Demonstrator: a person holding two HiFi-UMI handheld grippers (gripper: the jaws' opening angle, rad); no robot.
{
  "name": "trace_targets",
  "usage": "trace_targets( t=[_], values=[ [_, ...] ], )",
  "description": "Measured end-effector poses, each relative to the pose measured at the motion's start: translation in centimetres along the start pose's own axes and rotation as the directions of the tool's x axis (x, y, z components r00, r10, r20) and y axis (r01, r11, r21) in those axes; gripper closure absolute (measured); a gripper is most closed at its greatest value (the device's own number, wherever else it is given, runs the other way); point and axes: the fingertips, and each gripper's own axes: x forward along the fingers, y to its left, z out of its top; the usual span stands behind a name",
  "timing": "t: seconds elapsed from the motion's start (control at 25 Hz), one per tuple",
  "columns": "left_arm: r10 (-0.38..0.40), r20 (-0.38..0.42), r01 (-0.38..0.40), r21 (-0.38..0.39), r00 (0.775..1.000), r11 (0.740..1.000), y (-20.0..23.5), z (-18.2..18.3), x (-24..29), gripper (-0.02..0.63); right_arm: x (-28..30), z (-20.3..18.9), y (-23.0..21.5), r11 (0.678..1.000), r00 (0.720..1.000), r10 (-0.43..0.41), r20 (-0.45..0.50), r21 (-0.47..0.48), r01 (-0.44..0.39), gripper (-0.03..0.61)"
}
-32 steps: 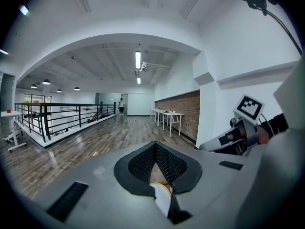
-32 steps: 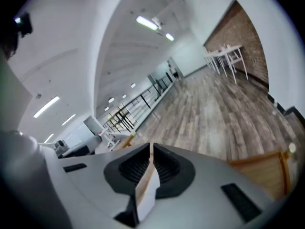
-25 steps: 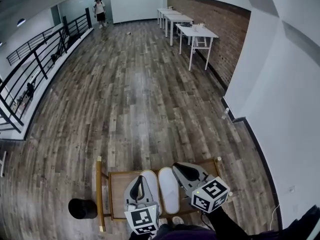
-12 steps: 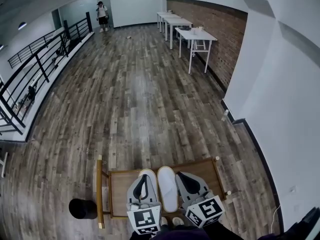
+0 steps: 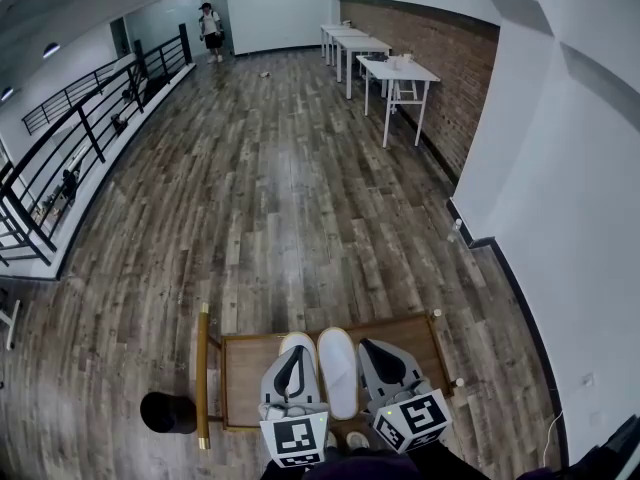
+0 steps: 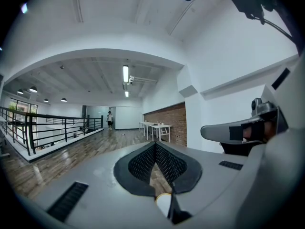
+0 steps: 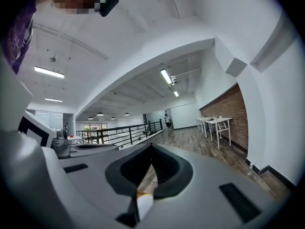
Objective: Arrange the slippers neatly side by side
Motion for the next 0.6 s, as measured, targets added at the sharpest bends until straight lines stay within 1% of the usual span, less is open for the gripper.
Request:
trace_targets(
  t=[0.32,0.6],
  values=[
    [0.008,0.006,-0.008,-0.013,1.0,1.0,-0.12,0.06,-0.23,0.612,-0.1,-0.13,-0.14,1.0,1.0,-0.006,-0.008,0.01,0.006,0.58],
    [0.005,-0.001,-0.005,-0.007,1.0,1.0,-0.43,-0.14,-0.31,0.612,-0.03,-0.31,-0.16,1.0,1.0,-0.003,-0.01,0.006,0.003,0.58]
  ],
)
